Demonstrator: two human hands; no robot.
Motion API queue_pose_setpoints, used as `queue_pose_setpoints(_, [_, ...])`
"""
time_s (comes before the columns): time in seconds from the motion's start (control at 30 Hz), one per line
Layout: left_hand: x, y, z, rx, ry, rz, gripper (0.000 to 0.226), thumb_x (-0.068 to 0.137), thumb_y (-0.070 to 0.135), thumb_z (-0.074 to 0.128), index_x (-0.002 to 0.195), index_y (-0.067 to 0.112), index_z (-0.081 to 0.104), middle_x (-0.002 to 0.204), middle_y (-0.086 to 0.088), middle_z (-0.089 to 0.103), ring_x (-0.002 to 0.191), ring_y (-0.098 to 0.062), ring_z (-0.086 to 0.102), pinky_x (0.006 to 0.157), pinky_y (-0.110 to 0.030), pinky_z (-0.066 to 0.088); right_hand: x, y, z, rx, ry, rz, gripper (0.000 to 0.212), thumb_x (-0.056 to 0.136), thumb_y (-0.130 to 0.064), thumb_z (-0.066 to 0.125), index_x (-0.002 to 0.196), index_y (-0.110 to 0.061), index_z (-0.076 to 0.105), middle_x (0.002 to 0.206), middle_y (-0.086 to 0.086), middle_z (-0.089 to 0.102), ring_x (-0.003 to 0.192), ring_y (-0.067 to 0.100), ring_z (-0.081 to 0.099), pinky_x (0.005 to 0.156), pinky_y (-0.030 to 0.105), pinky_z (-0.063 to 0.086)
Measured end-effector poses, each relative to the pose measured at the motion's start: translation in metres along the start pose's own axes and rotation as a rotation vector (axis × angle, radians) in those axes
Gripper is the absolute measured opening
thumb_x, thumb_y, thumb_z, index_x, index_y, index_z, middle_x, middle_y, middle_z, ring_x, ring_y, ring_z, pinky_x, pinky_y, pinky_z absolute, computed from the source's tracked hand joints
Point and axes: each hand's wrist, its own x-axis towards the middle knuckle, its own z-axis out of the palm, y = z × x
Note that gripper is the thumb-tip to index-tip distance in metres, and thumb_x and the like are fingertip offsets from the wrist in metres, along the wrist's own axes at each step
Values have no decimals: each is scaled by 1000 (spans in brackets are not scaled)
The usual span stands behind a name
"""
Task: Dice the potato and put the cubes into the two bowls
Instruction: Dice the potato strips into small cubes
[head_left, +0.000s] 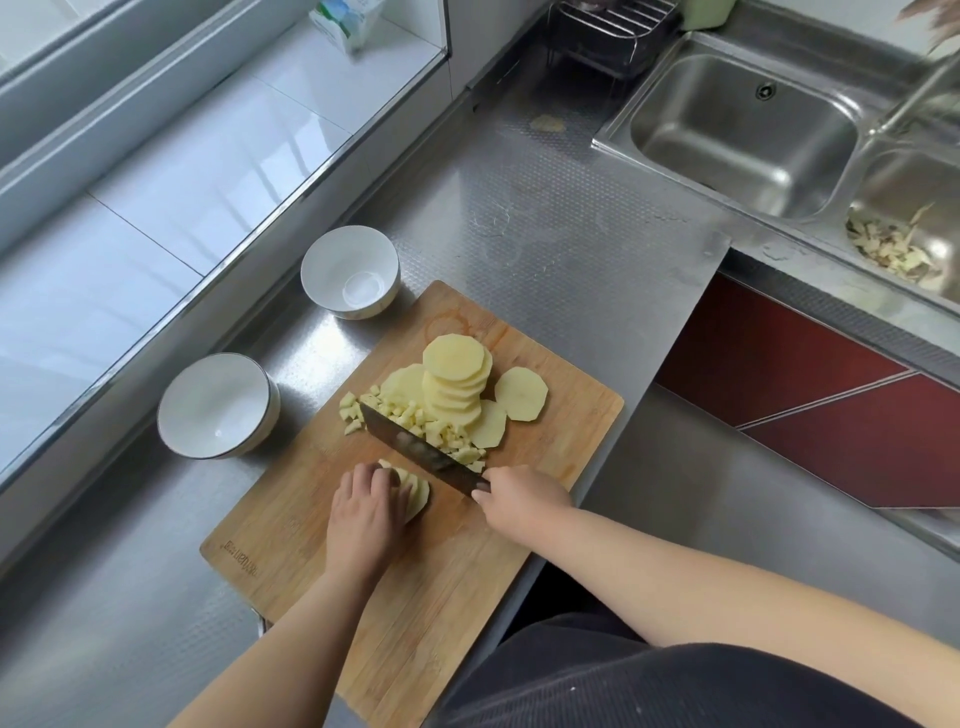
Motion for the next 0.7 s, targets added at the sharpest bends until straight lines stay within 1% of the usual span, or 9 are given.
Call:
queue_pose_setpoints(0.1, [-4,-3,0,-32,11,-4,41,92,41,36,92,7,60,99,-12,56,86,-28,50,73,-39,50,-14,-5,-1,-66,50,-80,32,102,-37,39,117,-16,58,106,9,64,94,30,61,67,33,45])
queue_pose_setpoints(0.23, [-9,-12,7,37,-24,46,36,87,35,41,92,7,62,93,-12,57,83,-28,47,71,-38,46,-26,-19,-2,-165,100,-173,30,104,-31,37,112,-11,57,102,13,64,91,33,60,62,32,37])
queue_pose_setpoints(0.27, [-9,-14,8,54,-24,42,33,86,33,45,93,6,63,93,-12,58,83,-28,47,72,-38,46,-26,-23,-1,-186,98,-180,28,103,-29,37,112,-10,57,103,13,64,92,33,60,61,32,36])
queue_pose_setpoints(0.33, [-8,-14,7,88,-21,56,28,79,25,66,95,3,64,94,-16,60,84,-29,48,71,-39,51,-25,-27,1,-232,83,-174,24,102,-23,40,114,-9,56,106,13,63,94,33,60,61,32,35])
queue_pose_setpoints(0.4, [-8,-13,5,98,-32,85,42,64,16,85,96,0,64,94,-18,61,84,-30,48,69,-40,53,-25,-30,2,-267,82,-164,22,101,-19,42,115,-9,55,108,13,63,95,33,60,59,32,35])
queue_pose_setpoints(0.43, [-8,-12,3,94,-35,90,49,58,15,89,97,0,64,95,-19,62,85,-30,48,70,-40,54,-24,-31,3,-274,81,-161,21,101,-18,43,115,-9,55,107,13,63,95,32,60,55,31,33])
queue_pose_setpoints(0.53, [-8,-12,3,85,-1,101,56,55,15,91,101,-2,64,98,-20,64,89,-29,46,72,-40,55,-26,-32,3,-286,81,-159,21,101,-18,43,116,-9,55,107,13,63,94,33,59,48,28,25])
queue_pose_setpoints(0.63, [-8,-13,3,96,9,125,54,58,16,91,102,-2,65,100,-19,64,88,-33,55,73,-40,56,-26,-32,3,-289,86,-154,22,101,-19,43,117,-9,55,108,13,62,95,33,59,53,30,32])
queue_pose_setpoints(0.7, [-7,-13,2,95,8,152,53,58,16,90,102,-2,65,99,-19,65,86,-34,57,72,-40,56,-26,-32,2,-284,82,-151,22,101,-20,43,117,-9,55,108,13,62,95,32,59,51,29,30])
